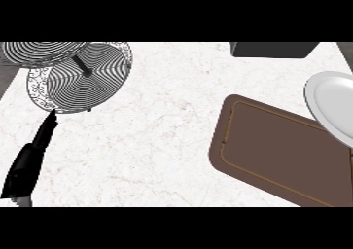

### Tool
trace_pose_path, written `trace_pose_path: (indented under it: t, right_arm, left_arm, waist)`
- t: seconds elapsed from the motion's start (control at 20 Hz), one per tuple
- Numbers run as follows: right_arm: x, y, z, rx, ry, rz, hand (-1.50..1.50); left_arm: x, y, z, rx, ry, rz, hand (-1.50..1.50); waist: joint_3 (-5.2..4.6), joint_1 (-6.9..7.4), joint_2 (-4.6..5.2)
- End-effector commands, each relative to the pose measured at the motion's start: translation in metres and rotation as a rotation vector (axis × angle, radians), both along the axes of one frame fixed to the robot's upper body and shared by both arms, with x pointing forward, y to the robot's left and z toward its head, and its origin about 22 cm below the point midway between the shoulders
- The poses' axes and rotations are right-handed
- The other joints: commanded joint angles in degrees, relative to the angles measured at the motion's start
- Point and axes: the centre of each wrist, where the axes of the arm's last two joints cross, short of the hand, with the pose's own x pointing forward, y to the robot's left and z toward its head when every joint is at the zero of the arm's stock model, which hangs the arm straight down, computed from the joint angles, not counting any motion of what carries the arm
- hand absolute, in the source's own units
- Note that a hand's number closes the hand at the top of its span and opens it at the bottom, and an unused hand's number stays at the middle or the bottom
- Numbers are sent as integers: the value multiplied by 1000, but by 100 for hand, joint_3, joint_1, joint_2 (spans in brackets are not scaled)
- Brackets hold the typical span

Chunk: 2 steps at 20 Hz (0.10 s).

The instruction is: Pick the lemon from the tray and place it in the plate

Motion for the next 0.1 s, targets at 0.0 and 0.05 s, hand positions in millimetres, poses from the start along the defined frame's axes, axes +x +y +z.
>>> trace_pose_path:
  t: [0.0,0.05]
  right_arm:
    - [-13,-8,2,7,-36,62,-150]
    - [-14,-8,-1,5,-38,66,-150]
  left_arm:
    - [2,1,3,7,-5,11,0]
    - [3,-3,3,-4,-5,-3,0]
  waist:
    - [3,26,6]
    - [5,14,0]
